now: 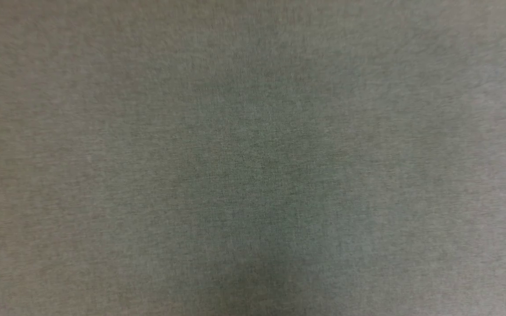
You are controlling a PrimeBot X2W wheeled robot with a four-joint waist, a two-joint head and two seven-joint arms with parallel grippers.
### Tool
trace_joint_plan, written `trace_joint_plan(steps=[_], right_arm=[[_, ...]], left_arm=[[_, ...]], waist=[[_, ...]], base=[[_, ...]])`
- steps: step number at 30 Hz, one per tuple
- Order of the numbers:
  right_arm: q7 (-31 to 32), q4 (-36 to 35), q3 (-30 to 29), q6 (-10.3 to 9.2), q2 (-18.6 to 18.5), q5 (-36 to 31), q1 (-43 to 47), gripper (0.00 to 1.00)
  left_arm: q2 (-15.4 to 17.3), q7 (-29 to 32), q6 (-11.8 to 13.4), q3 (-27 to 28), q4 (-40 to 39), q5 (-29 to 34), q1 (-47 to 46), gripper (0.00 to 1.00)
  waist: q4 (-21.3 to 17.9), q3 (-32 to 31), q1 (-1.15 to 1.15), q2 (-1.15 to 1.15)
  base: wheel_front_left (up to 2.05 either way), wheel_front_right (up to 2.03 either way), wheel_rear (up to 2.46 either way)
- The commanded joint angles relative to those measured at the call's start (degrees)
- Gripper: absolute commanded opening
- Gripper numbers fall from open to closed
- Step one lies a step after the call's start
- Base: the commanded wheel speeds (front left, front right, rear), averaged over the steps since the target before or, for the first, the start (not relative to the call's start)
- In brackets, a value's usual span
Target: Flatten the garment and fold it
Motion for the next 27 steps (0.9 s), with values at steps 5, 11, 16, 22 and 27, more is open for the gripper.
trace_joint_plan(steps=[5,11,16,22,27], right_arm=[[-2.95,2.2,0.88,-0.12,-0.42,1.45,4.13,0.0],[-6.78,3.28,3.26,-0.12,-2.15,6.61,15.35,0.0],[-10.35,2.93,5.32,-0.12,-2.93,12.4,29.13,0.0],[-13.32,1.57,7.86,-0.12,-4.96,19.52,47.63,0.0],[-15.72,0.17,7.66,-0.12,-5.91,24.16,63.18,0.0]], left_arm=[[-0.56,-4.08,-1.12,-0.33,3.51,-2.34,3.88,0.0],[-2.38,-9.7,-1.73,-2.02,6.17,-6.56,14.82,0.0],[-2.9,-12.92,-1.82,-5.77,4.83,-10.88,29.36,0.0],[-4.66,-16.13,-1.83,-9.06,2.05,-14.83,49.45,0.0],[-5.76,-15.62,0.69,-9.97,-2.23,-19.17,66.82,0.0]], waist=[[1.83,2.71,-0.02,0.2],[3.92,-2.73,-0.02,0.2],[5.79,-11.02,-0.02,0.2],[7.81,-21.92,-0.02,0.2],[8.41,-28.69,-0.02,0.2]], base=[[0.0,0.0,0.0],[0.0,0.0,0.0],[0.0,0.0,0.0],[0.0,0.0,0.0],[0.0,0.0,0.0]])
